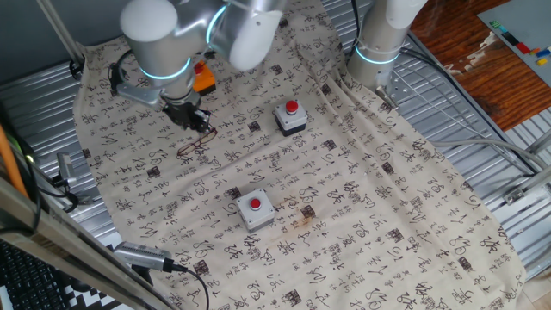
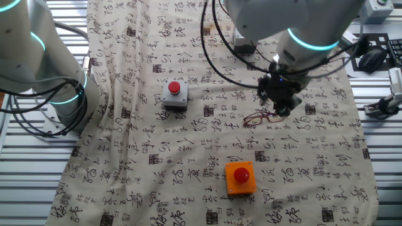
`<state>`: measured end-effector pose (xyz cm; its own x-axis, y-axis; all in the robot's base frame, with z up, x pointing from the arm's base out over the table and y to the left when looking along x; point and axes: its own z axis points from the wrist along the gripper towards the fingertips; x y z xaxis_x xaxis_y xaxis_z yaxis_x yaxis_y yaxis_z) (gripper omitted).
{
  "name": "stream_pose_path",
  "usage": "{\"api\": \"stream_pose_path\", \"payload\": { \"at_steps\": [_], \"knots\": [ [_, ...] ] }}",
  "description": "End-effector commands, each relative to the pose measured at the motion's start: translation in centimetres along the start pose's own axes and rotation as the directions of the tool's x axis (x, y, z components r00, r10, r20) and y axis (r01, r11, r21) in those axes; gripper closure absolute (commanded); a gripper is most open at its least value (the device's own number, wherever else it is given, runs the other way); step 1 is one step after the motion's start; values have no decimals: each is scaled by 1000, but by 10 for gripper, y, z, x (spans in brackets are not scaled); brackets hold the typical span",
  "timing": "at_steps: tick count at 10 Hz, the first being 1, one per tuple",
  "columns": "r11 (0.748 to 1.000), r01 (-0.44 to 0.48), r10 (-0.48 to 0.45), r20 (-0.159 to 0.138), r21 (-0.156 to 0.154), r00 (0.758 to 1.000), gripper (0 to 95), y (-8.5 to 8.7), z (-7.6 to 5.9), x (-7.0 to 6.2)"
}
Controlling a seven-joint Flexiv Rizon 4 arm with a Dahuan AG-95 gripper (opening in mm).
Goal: Unfold the leg of the glasses (with one hand)
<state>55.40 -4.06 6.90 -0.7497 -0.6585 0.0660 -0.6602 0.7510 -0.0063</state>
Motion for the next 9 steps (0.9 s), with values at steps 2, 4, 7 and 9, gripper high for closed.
{"api": "stream_pose_path", "payload": {
  "at_steps": [2, 4, 7, 9],
  "knots": [
    [999, -32, 33, 11, -21, 999, 570, -3, 12, -11],
    [999, -45, 45, 13, -21, 999, 570, 4, 17, -16],
    [999, -38, 38, 13, -20, 999, 570, 3, 22, -17],
    [999, -36, 37, 13, -19, 999, 570, 2, 26, -18]
  ]
}}
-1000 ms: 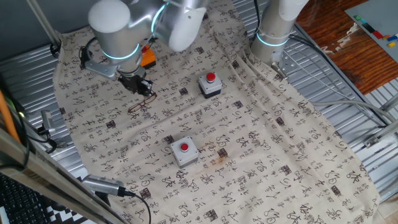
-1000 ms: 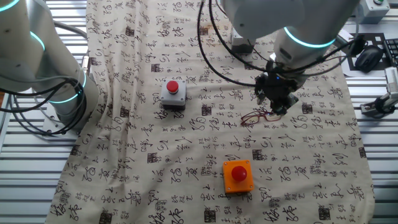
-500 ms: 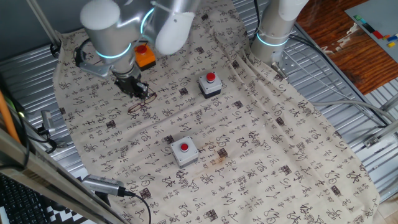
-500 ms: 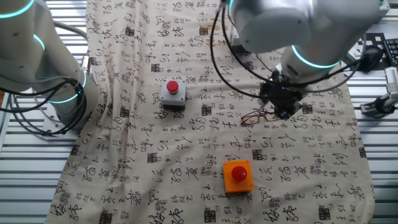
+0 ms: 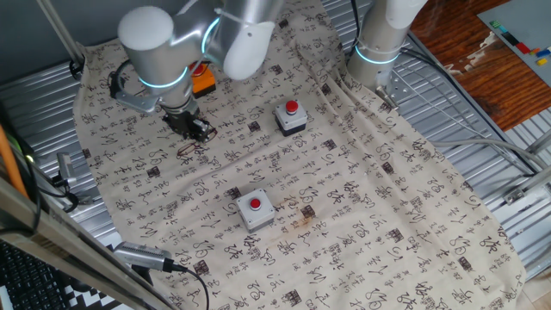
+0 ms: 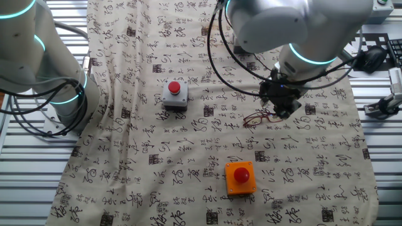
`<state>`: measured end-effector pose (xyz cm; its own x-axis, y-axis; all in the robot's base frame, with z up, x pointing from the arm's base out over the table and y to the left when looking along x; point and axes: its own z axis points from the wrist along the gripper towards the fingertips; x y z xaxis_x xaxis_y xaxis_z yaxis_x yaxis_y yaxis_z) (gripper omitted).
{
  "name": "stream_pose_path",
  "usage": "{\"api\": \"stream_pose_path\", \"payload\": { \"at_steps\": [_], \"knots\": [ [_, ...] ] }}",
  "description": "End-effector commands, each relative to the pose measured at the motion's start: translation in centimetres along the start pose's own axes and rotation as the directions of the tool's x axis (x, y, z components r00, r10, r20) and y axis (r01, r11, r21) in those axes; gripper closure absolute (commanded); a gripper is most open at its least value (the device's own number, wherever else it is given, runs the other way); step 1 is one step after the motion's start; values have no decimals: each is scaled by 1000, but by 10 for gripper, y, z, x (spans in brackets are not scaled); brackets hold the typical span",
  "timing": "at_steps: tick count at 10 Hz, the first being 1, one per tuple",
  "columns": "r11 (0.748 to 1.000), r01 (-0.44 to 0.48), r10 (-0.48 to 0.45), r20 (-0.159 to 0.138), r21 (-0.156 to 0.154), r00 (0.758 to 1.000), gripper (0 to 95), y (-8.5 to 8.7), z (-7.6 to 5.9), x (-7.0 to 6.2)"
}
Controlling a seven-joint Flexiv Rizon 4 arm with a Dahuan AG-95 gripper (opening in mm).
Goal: Unfold the leg of the glasses (with one hand)
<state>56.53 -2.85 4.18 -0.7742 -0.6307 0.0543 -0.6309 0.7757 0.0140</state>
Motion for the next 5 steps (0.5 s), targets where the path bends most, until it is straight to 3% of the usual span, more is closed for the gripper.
{"api": "stream_pose_path", "payload": {
  "at_steps": [1, 5],
  "knots": [
    [1000, 2, -2, 2, 4, 1000, 570, -1, 2, 0],
    [1000, 1, -1, 6, 2, 1000, 570, -3, 9, -1]
  ]
}}
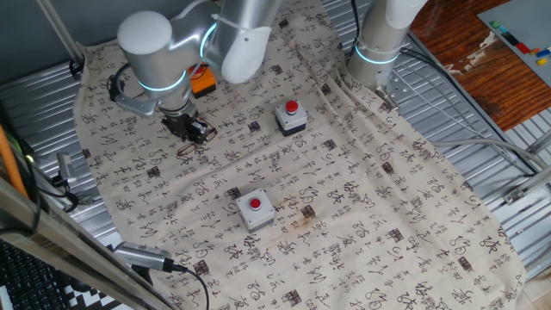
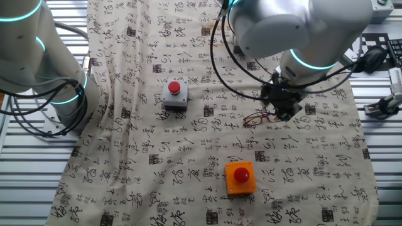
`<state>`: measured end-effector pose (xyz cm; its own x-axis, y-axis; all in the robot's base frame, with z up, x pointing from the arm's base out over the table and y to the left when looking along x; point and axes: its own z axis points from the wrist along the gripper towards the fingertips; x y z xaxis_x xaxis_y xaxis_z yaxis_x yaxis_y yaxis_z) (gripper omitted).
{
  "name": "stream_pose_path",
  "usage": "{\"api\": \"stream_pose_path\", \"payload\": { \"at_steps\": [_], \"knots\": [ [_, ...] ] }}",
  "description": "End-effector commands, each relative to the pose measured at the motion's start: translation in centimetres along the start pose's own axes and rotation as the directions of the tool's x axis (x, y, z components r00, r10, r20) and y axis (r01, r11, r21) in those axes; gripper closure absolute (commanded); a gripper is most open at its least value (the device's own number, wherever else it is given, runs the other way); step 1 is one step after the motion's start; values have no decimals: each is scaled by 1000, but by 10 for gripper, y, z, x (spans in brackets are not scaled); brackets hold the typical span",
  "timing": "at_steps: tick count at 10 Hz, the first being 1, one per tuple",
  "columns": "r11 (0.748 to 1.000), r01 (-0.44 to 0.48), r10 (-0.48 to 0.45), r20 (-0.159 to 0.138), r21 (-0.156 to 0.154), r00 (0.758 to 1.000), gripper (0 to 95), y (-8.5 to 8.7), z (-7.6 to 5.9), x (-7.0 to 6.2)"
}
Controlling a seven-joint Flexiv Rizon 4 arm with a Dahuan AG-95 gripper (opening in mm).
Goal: Unfold the leg of the glasses (with one hand)
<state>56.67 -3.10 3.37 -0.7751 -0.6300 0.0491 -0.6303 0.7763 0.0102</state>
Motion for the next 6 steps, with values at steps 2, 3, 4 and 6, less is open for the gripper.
{"api": "stream_pose_path", "payload": {
  "at_steps": [2, 3, 4, 6],
  "knots": [
    [1000, 5, -5, 0, -3, 1000, 570, 1, 0, 0],
    [1000, 2, -2, -3, -1, 1000, 570, 1, -2, 0],
    [1000, -3, 3, -4, 1, 1000, 570, 1, -2, 0],
    [1000, -30, 30, -9, 8, 1000, 570, 1, -2, 0]
  ]
}}
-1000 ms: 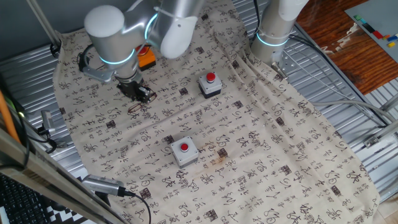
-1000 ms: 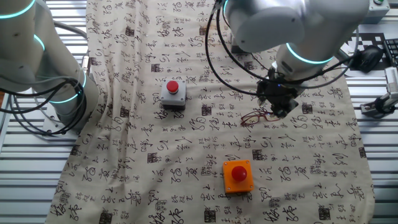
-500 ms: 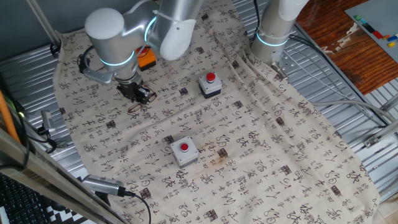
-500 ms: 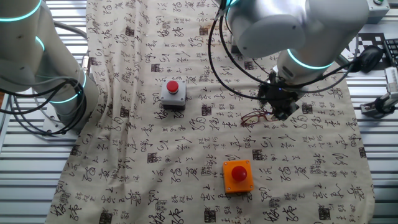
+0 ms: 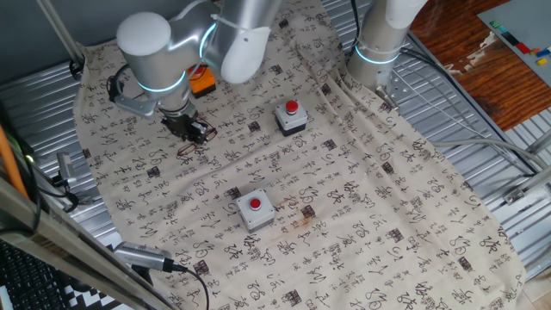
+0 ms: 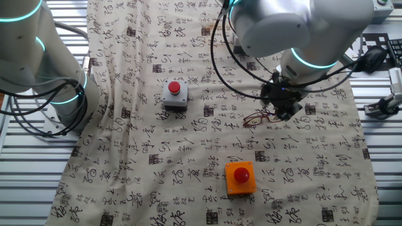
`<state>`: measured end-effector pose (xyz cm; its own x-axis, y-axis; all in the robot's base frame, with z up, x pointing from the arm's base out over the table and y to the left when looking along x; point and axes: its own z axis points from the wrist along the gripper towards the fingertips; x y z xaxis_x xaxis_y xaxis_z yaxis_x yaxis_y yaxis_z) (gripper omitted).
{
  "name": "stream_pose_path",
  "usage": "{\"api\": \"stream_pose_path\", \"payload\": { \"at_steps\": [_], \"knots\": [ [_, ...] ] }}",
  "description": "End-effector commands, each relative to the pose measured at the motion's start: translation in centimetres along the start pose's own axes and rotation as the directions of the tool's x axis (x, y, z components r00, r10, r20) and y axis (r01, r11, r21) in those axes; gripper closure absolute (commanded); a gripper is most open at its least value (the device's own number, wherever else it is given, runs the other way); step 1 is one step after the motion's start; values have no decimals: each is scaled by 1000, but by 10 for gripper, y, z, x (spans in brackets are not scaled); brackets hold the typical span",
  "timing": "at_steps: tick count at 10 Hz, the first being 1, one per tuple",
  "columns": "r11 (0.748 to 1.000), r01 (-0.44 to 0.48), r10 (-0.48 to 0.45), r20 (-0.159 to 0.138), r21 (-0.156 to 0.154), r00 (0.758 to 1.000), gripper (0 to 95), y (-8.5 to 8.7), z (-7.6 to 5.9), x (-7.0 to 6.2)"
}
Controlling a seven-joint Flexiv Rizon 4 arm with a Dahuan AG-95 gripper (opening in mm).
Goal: Unfold the leg of the glasses (with one hand)
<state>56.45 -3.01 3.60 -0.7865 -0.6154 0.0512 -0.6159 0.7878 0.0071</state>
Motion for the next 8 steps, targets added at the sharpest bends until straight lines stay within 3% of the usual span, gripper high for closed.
{"api": "stream_pose_path", "payload": {
  "at_steps": [1, 6, 7, 8],
  "knots": [
    [1000, -14, 14, -2, 0, 1000, 570, -1, 0, -1],
    [999, -32, 32, -4, -13, 999, 570, -1, 3, -1],
    [999, -32, 31, -4, -12, 999, 760, -1, 5, -1],
    [999, -30, 30, -3, -13, 1000, 760, -2, 7, 0]
  ]
}}
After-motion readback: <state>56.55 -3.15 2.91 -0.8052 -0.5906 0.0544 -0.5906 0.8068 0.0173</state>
